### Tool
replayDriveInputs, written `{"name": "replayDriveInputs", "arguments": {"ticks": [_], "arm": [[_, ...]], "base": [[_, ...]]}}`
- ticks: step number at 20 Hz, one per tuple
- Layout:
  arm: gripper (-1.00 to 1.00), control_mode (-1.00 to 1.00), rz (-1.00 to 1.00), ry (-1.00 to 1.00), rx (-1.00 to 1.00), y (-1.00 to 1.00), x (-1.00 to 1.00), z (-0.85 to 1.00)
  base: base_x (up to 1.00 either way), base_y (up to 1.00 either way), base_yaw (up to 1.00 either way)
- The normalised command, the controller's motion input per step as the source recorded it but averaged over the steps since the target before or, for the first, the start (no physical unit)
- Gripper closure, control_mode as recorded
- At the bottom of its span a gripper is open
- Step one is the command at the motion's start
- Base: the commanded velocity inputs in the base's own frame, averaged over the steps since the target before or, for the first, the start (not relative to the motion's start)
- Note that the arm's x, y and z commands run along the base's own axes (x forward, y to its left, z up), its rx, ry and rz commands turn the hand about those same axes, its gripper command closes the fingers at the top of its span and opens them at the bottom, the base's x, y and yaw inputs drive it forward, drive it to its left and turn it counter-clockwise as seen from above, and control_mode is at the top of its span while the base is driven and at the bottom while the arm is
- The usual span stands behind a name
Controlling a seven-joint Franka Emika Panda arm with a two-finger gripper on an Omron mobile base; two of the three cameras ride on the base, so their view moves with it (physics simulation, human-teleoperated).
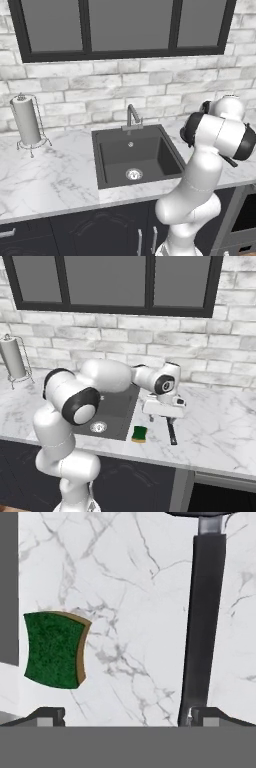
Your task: Pick the pan and sponge and place them into the sink. Then turn on the water.
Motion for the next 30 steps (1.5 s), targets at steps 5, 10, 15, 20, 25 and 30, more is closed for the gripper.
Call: {"name": "replayDriveInputs", "arguments": {"ticks": [5,10,15,20,25,30], "arm": [[-1.00,-1.00,0.04,-0.01,0.04,-0.08,0.06,-0.19],[-1.00,-1.00,0.05,-0.02,0.03,-0.08,0.04,-0.18],[-1.00,-1.00,0.06,-0.04,0.02,-0.12,0.04,-0.16],[-1.00,-1.00,0.06,-0.05,0.02,-0.09,0.07,-0.16],[-1.00,-1.00,0.07,-0.06,0.02,-0.02,0.07,-0.19],[-1.00,-1.00,0.07,-0.07,0.00,-0.08,0.09,-0.14]], "base": [[0.00,0.00,0.00],[0.00,0.00,0.00],[0.00,0.00,0.00],[0.00,0.00,0.00],[0.00,0.00,0.00],[0.00,0.00,0.00]]}}
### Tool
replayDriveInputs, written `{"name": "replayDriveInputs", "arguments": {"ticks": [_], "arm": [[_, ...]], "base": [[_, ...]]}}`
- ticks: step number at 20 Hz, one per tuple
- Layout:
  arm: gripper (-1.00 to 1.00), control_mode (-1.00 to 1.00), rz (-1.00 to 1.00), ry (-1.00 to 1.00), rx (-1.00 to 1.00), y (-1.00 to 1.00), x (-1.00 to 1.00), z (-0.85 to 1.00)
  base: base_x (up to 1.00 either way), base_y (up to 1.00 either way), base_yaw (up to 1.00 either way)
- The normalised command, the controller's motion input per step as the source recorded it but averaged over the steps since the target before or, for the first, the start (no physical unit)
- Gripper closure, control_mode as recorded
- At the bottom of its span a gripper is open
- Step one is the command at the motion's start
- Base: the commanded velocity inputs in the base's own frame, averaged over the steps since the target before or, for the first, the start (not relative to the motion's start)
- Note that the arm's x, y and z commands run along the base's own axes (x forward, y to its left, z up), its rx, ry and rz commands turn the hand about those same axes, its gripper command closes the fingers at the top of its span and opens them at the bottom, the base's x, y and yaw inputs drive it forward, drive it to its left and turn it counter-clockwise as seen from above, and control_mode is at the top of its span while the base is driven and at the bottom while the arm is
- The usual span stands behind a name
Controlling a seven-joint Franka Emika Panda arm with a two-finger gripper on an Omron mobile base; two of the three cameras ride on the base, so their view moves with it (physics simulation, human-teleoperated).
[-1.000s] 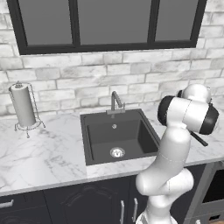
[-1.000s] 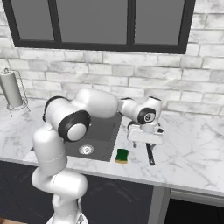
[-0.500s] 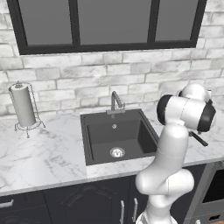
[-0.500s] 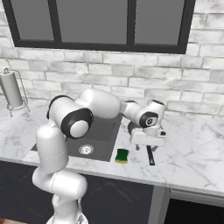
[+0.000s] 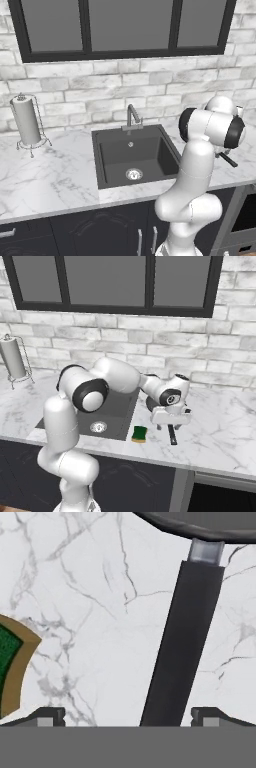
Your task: Pick the pan and sponge and place them into the sink. Then turn on the water.
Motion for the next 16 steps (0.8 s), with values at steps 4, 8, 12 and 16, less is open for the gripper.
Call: {"name": "replayDriveInputs", "arguments": {"ticks": [4,8,12,16], "arm": [[-1.00,-1.00,0.08,-0.07,0.01,-0.13,0.08,-0.10],[-1.00,-1.00,0.07,-0.06,0.01,-0.10,0.06,-0.14],[-1.00,-1.00,0.04,-0.04,0.01,-0.05,0.05,-0.22],[-1.00,-1.00,0.02,-0.03,0.01,0.00,0.01,-0.31]], "base": [[0.00,0.00,0.00],[0.00,0.00,0.00],[0.00,0.00,0.00],[0.00,0.00,0.00]]}}
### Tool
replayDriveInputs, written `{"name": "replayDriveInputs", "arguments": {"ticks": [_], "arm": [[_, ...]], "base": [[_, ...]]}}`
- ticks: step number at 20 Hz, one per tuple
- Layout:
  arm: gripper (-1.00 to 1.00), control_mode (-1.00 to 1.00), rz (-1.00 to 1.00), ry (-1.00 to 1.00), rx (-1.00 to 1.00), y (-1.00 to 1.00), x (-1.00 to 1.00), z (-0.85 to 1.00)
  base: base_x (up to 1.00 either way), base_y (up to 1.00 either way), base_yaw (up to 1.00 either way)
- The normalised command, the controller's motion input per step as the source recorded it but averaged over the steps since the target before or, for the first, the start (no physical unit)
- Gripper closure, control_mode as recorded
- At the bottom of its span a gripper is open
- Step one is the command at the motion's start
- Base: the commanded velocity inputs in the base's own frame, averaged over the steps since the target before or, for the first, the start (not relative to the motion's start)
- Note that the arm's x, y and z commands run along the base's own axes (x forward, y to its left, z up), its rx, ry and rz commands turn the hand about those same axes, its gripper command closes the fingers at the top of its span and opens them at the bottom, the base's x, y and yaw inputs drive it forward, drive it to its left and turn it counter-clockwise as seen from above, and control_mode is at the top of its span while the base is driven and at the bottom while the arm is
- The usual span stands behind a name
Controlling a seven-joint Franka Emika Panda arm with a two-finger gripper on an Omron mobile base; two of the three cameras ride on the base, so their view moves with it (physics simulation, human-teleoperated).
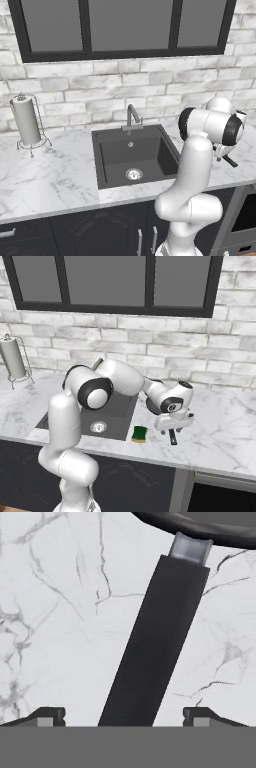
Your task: Pick the pan and sponge and place them into the sink. Then turn on the water.
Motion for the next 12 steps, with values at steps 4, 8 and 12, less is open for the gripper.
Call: {"name": "replayDriveInputs", "arguments": {"ticks": [4,8,12], "arm": [[1.00,-1.00,0.01,-0.03,0.02,-0.05,0.02,-0.22],[1.00,-1.00,0.00,-0.01,0.01,-0.04,0.00,-0.05],[1.00,-1.00,0.01,-0.02,0.00,0.04,-0.03,0.02]], "base": [[0.00,0.00,0.00],[0.00,0.00,0.00],[0.00,0.00,0.00]]}}
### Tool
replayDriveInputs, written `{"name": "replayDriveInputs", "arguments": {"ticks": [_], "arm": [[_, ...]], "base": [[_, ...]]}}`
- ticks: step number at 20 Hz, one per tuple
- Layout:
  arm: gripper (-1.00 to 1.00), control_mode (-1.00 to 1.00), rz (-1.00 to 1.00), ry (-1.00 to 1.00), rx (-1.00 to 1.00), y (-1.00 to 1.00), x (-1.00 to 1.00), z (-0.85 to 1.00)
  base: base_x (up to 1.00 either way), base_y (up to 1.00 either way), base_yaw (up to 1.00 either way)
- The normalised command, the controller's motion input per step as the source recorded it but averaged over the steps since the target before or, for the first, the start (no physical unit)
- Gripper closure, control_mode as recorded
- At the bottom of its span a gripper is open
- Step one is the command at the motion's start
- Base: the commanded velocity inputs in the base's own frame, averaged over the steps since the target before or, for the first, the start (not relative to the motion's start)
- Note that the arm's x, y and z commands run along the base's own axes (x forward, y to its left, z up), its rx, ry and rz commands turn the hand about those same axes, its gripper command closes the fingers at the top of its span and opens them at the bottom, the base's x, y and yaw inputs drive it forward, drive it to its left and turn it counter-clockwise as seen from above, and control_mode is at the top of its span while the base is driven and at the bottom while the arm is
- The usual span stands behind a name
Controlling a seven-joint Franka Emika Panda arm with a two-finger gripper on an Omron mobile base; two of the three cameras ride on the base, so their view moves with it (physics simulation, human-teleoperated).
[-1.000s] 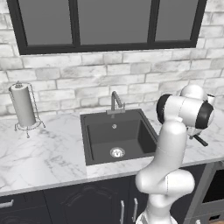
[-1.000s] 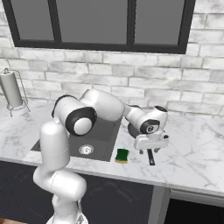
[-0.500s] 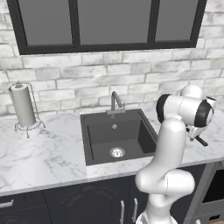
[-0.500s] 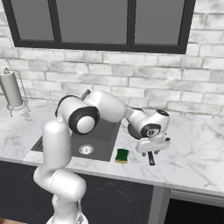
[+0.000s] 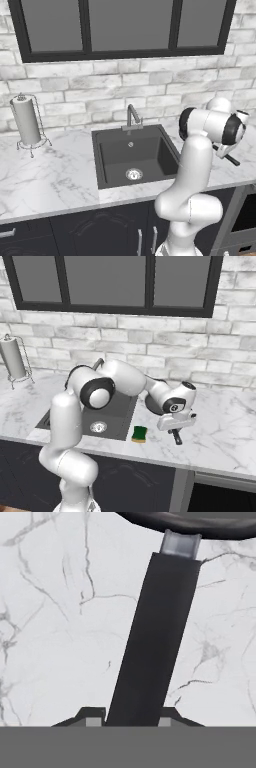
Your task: Pick the pan and sponge and place them into the sink. Then turn on the water.
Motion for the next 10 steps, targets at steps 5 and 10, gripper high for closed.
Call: {"name": "replayDriveInputs", "arguments": {"ticks": [5,10], "arm": [[1.00,-1.00,0.07,-0.07,0.00,0.00,-0.17,0.38],[1.00,-1.00,0.06,-0.06,0.00,0.18,-0.22,0.46]], "base": [[0.00,0.00,0.00],[0.00,0.00,0.00]]}}
